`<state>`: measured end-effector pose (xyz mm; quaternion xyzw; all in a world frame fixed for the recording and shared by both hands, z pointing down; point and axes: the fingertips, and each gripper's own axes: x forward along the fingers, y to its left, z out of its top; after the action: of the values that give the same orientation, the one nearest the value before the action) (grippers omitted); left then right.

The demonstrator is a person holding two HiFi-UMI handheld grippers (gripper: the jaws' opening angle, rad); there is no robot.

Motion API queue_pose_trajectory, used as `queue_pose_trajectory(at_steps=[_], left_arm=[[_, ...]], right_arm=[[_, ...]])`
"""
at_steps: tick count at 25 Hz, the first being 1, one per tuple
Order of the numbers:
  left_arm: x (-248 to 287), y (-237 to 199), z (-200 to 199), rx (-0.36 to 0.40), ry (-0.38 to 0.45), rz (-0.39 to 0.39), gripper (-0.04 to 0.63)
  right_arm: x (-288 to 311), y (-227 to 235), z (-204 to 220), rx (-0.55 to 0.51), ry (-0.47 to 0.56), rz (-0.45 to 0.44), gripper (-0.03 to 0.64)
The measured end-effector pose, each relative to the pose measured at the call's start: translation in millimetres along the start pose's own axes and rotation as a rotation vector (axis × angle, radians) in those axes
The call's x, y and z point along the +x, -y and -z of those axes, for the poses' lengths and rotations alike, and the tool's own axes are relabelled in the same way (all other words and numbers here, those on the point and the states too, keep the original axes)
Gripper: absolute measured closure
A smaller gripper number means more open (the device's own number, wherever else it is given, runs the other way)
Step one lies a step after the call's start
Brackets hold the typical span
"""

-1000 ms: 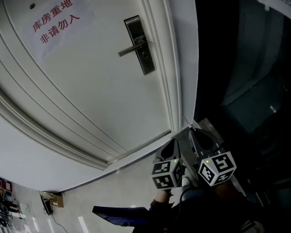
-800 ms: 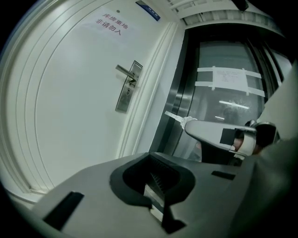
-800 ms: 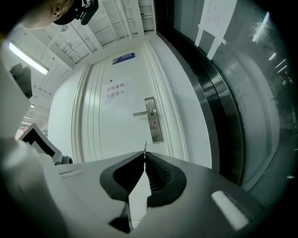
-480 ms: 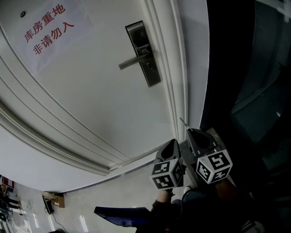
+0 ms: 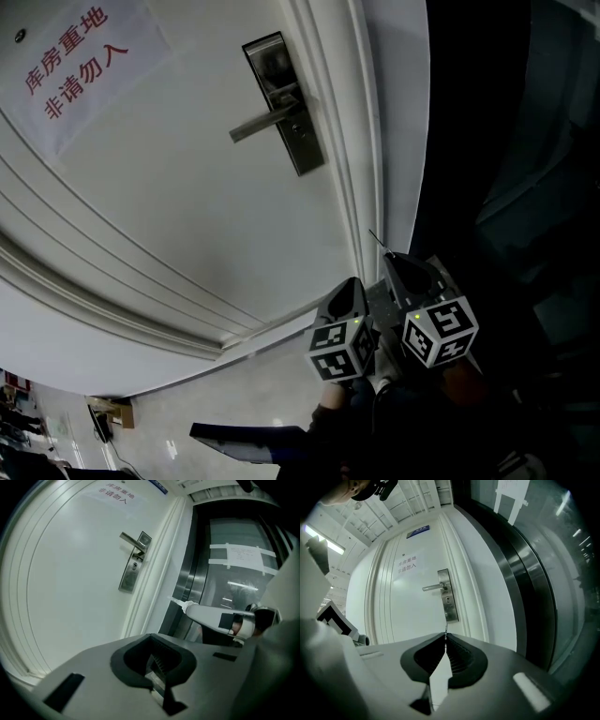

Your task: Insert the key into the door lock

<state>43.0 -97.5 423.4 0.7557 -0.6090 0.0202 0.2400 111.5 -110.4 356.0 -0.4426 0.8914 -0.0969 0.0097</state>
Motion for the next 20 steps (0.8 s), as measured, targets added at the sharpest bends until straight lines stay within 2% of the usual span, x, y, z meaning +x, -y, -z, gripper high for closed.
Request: queue_pose_trajectory(at_steps=[7, 20], left_arm=[[25.5, -13.0, -25.1, 0.029, 0.009, 0.048, 0.595], [98.4, -69.9, -89.0, 0.048, 0.018, 0.112, 0.595]], right_arm=[[31.1, 7.6, -10.3, -0.004, 0.039, 0.042, 0.604], [138.1, 15.9, -37.6, -0.028, 0.077, 0.084, 0.604]])
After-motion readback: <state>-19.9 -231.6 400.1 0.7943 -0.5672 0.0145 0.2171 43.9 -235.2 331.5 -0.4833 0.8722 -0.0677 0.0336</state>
